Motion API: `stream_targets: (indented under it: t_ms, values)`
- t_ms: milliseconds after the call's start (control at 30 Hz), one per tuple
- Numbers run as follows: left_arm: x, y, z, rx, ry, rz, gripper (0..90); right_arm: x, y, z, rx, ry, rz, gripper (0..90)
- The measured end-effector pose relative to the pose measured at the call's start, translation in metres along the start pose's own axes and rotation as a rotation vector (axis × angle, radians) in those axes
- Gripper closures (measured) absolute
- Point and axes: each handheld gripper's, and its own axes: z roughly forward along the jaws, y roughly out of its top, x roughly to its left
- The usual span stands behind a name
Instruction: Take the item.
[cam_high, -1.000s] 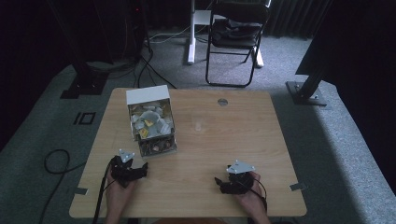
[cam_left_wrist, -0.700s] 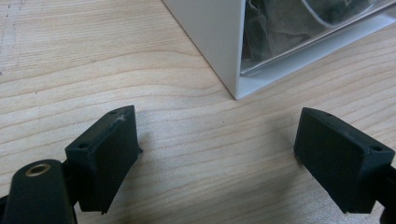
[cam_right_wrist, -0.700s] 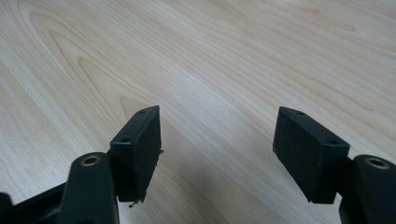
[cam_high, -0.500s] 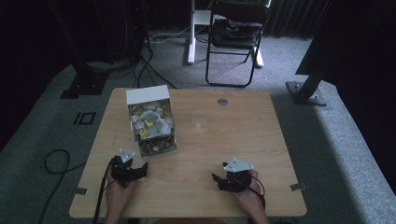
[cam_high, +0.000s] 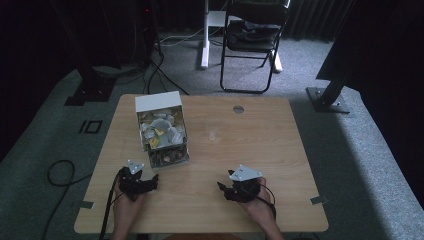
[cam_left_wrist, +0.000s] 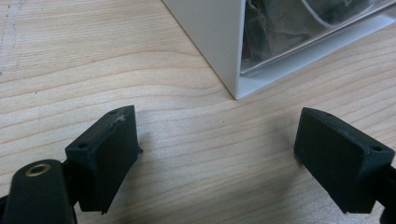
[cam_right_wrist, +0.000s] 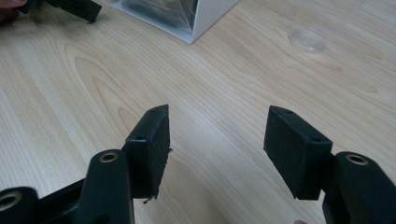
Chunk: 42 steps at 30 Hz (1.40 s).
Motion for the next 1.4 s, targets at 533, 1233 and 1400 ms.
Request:
stream_targets:
  t_ms: [533,1233,1400]
  values:
    - [0.000,0.000,0.000,0.000,0.000,0.000,14.7,0.013,0.026,0.016,-0.023,0.041,-0.035,44.0]
    - [0.000,0.000,0.000,0.000,0.000,0.000,14.7,0.040,0.074,0.048,-0.092,0.147,-0.137,48.2]
    - [0.000,0.000,0.000,0.001,0.000,0.000,14.7,0.046,0.085,0.057,-0.102,0.158,-0.174,48.3]
